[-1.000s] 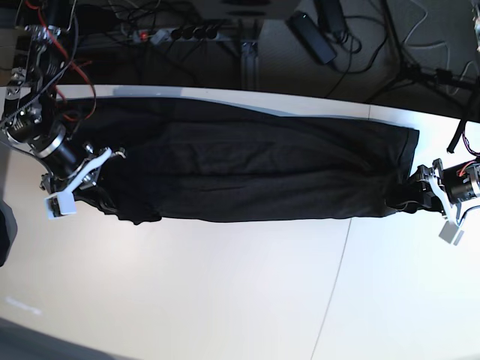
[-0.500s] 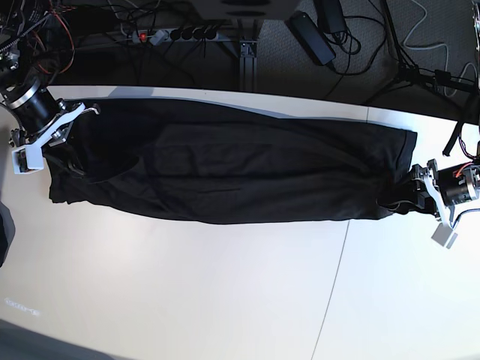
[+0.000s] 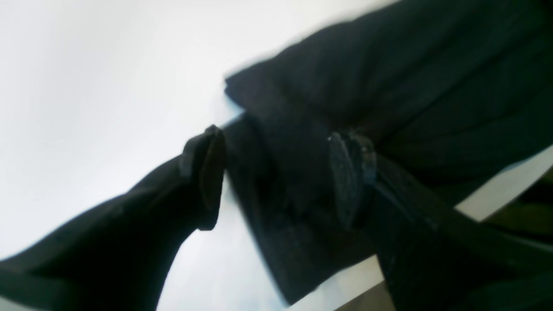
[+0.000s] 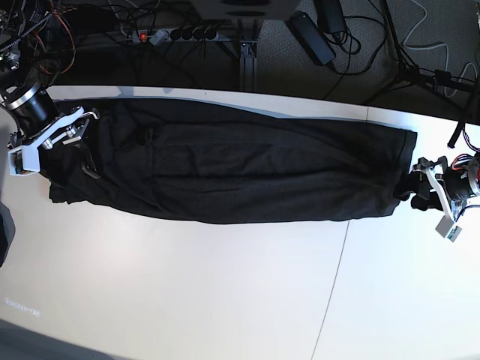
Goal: Fold the T-shirt properly
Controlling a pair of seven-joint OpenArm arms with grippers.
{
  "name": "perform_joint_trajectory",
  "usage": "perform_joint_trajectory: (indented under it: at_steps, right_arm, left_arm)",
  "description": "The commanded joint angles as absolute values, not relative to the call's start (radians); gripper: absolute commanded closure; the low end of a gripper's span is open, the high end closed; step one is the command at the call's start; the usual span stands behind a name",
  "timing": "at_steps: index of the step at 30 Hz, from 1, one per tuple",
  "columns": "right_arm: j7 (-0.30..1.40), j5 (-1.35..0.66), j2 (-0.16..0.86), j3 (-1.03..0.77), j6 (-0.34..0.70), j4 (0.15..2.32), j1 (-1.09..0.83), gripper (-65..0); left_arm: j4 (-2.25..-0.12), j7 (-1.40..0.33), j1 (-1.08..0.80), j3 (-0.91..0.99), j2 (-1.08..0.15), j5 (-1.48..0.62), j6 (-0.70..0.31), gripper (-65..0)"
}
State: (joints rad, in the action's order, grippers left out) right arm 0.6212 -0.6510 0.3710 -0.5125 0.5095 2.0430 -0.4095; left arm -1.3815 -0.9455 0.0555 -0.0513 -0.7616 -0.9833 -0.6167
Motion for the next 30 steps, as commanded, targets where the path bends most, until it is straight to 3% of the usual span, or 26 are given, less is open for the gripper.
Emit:
perform_joint_trajectory:
  at_steps: [1, 10, 18, 25, 30]
  right_arm:
    - [0.595, -0.662, 0.384, -0.522, 0.555, 2.059, -0.402, -42.8]
    - [0.603, -0.662, 0.385, -0.522, 0.555, 2.059, -0.389, -42.8]
    - [0.607, -0.662, 0.385, -0.522, 0.554, 2.059, -0.389, -42.8]
    - [0.631, -0.663, 0.385, -0.522, 0.555, 2.059, -0.389, -42.8]
    - [0.633, -0.664, 0.385, -0.522, 0.555, 2.059, -0.389, -42.8]
  left_arm:
    - [-1.386, -0.930, 0.064, -0.039, -0.784, -0.978, -0.581, -40.8]
    - [-1.207, -0.926, 0.038, -0.039, -0.783, -1.013, -0.596, -40.8]
    - [-1.182, -1.049, 0.036, -0.039, -0.784, -1.262, -0.694, -40.8]
    - [-1.182, -1.134, 0.036, -0.039, -0.784, -1.469, -0.698, -40.8]
    - [-1.154, -1.134, 0.049, -0.039, -0.769, -1.484, -0.698, -40.8]
